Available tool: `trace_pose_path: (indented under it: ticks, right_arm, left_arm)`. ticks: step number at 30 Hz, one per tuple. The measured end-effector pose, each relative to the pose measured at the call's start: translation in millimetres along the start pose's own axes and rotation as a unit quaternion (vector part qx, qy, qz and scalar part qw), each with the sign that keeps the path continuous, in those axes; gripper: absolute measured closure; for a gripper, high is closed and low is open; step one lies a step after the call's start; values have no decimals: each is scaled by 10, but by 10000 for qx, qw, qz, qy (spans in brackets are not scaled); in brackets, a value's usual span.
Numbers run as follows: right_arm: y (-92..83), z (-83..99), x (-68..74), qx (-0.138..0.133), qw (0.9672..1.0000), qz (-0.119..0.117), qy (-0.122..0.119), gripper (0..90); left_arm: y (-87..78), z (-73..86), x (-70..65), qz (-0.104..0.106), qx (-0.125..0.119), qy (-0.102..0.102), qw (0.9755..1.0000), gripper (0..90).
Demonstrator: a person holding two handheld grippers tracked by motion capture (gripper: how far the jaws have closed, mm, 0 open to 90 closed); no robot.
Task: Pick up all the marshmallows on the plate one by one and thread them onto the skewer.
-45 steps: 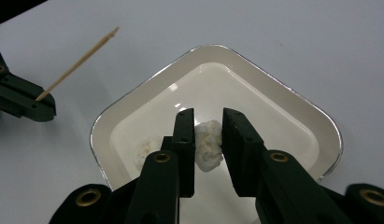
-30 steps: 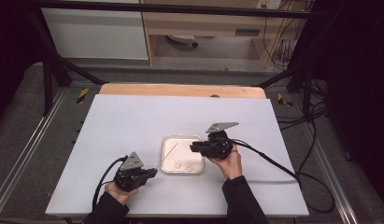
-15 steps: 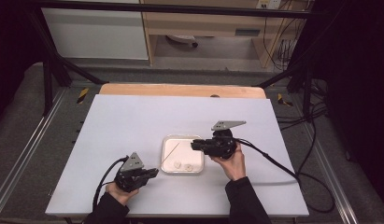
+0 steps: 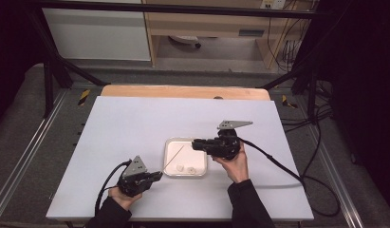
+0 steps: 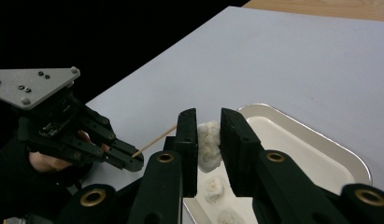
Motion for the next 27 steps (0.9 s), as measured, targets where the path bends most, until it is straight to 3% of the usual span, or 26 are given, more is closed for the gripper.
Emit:
trace_pose_path:
  ticks: [11, 27]
  right_arm:
    - [85, -62, 23, -240, 9984, -374, 344, 774]
    - [158, -48, 61, -179, 9975, -534, 418, 775]
  left_arm:
    - [-4, -29, -34, -51, -89, 90, 9999, 881]
    - [-10, -40, -42, -98, -154, 172, 9997, 881]
Point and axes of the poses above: each handheld gripper's, and its own axes: y roughly forward along the jaws, z roughly out of its underside, x roughly to its left, the point moved 7 cm from there along y, roughly forward along the jaws, and after that the axes turned 7 degrees about y, right-handed, at the moved point
